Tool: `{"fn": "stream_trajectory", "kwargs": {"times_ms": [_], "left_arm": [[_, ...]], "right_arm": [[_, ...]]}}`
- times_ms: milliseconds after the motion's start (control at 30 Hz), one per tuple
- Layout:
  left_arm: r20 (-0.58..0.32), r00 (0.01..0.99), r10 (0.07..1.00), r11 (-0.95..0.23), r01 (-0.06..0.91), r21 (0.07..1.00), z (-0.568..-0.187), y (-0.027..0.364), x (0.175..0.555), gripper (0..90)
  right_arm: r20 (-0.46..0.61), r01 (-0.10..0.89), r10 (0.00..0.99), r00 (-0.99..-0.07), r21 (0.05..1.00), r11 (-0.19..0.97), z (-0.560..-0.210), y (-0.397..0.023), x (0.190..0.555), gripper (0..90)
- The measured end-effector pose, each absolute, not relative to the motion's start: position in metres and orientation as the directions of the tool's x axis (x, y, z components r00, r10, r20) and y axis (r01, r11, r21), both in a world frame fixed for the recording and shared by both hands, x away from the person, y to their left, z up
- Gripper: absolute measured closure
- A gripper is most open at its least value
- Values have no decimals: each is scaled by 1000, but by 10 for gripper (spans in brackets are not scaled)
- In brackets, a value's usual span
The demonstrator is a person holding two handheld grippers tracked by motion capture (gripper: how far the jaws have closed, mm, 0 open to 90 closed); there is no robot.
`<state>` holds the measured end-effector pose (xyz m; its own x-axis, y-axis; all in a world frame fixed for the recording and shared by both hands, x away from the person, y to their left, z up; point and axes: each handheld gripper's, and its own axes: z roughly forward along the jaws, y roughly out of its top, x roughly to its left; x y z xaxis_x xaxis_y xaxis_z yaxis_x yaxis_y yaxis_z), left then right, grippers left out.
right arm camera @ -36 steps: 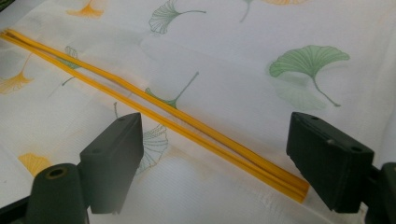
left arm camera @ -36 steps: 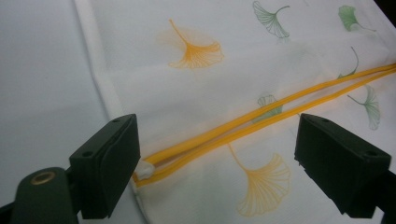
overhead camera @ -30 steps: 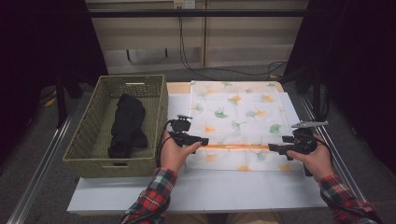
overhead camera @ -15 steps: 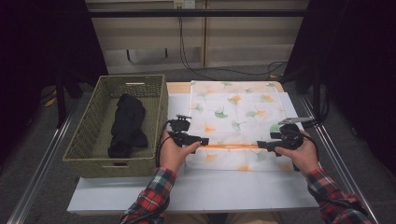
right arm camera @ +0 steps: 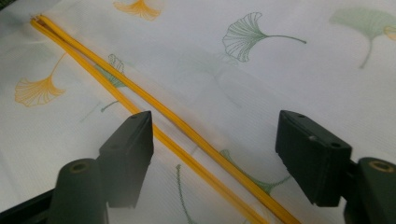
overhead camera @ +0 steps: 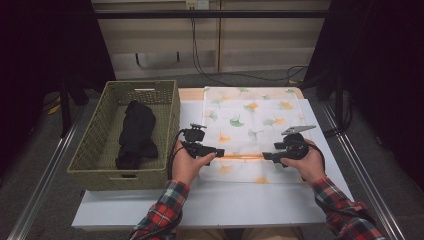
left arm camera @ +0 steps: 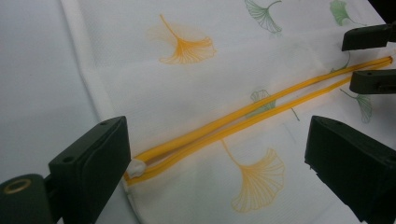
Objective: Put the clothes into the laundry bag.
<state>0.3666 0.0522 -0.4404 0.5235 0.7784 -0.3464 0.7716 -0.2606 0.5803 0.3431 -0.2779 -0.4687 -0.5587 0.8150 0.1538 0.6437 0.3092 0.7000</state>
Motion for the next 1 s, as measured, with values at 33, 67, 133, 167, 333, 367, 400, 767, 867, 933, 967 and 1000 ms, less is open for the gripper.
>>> {"fn": "stream_trajectory", "kwargs": {"times_ms": [33, 67, 133, 167, 333, 367, 400, 767, 867, 933, 967, 1000], "left_arm": [[-348, 524, 777, -263, 774, 577, -441, 52, 367, 66], [-352, 520, 778, -257, 775, 577, -441, 52, 367, 66], [-354, 518, 778, -253, 775, 579, -441, 52, 368, 67], [-354, 519, 778, -253, 775, 579, -442, 52, 368, 68], [-355, 517, 779, -252, 776, 578, -442, 53, 369, 69], [-356, 518, 778, -252, 776, 578, -442, 54, 369, 70], [-356, 518, 778, -252, 776, 578, -442, 54, 369, 70], [-353, 523, 776, -266, 778, 569, -443, 54, 368, 80], [-353, 516, 780, -259, 781, 568, -443, 55, 368, 82], [-349, 515, 783, -258, 779, 571, -442, 55, 367, 83], [-350, 514, 783, -257, 780, 571, -442, 54, 367, 83], [-350, 515, 783, -257, 779, 571, -442, 53, 367, 84]], "right_arm": [[147, 639, 809, -569, 698, 322, -469, -277, 344, 287], [148, 640, 809, -569, 697, 323, -470, -274, 344, 291], [142, 643, 810, -569, 691, 331, -470, -271, 346, 311], [134, 645, 816, -562, 689, 331, -471, -270, 347, 310], [127, 643, 817, -562, 689, 334, -476, -264, 354, 312], [115, 642, 821, -559, 687, 340, -477, -262, 356, 312], [110, 642, 820, -562, 682, 350, -478, -261, 357, 311], [35, 576, 784, -620, 698, 425, -486, -248, 358, 312], [24, 575, 791, -612, 700, 424, -487, -247, 359, 322], [20, 568, 791, -611, 708, 420, -487, -247, 359, 336], [28, 572, 792, -610, 708, 415, -487, -247, 358, 352], [25, 570, 794, -608, 710, 414, -487, -248, 358, 371]]}}
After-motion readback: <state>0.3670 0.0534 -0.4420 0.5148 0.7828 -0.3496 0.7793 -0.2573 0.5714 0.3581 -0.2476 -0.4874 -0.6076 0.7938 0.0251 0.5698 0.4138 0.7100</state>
